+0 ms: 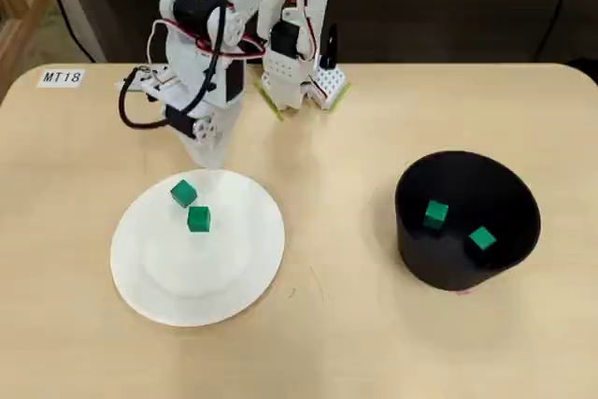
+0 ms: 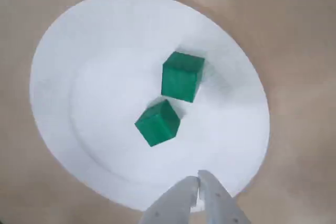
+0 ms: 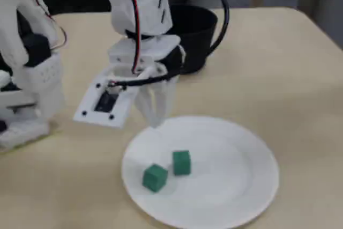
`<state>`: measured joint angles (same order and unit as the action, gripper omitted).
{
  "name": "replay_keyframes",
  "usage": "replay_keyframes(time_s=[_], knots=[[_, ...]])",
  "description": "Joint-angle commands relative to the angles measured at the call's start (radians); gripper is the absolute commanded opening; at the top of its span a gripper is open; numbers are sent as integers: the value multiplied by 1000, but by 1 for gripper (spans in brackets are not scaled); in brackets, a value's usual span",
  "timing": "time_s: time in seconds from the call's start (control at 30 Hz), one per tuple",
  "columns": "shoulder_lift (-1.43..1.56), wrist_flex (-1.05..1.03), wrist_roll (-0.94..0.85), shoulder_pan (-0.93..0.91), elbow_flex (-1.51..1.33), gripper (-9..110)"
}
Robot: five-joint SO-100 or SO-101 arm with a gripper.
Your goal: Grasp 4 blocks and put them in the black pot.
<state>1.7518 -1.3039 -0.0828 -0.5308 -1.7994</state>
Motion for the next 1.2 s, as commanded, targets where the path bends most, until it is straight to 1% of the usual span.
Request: replay_keyframes(time_s=[0.0, 0.27, 0.43, 0.67, 0.77, 1.0, 1.17], knots=[[-41, 9, -92, -21, 80, -2], [-256, -101, -425, -48, 345, -2], [-328, -143, -512, -41, 393, -2], [-365, -135, -509, 21, 393, -1], [-373, -143, -506, 57, 393, 10], [-387, -189, -471, 60, 382, 26], [-399, -219, -446, 49, 382, 29]])
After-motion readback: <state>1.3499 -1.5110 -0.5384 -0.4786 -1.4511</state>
